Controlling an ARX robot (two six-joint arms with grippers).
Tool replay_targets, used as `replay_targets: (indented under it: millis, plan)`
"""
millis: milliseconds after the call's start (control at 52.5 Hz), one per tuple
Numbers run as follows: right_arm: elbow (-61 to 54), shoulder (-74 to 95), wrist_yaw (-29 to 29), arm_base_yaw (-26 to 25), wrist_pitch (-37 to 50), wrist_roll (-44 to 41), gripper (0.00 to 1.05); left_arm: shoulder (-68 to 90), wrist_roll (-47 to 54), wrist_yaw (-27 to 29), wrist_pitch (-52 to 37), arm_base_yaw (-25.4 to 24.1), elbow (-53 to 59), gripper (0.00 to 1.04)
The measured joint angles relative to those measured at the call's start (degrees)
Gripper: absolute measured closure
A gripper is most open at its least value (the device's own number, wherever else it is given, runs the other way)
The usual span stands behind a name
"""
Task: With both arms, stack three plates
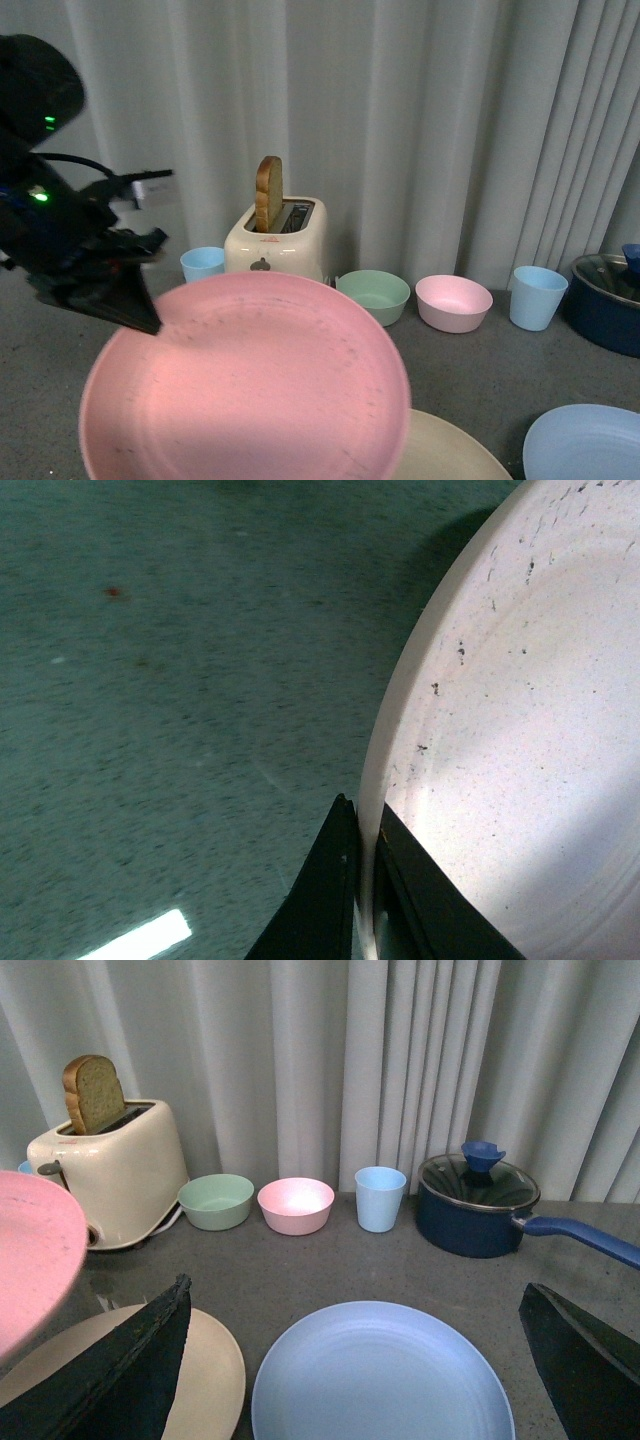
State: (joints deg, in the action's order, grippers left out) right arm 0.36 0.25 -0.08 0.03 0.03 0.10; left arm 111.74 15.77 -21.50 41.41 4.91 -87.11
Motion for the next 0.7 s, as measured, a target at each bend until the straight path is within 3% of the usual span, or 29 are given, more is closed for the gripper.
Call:
replay_targets:
  millis: [267, 704]
  plan:
    - [0.0, 0.0, 0.0, 0.0, 0.0, 0.0, 0.07, 5.0, -4.5, 2.9, -5.3, 10.0, 0.1, 1.01]
    - [0.0, 0.0, 0.0, 0.0, 0.0, 0.0, 0.07, 12.7, -6.8, 5.5, -7.0, 11.0, -2.9, 1.01]
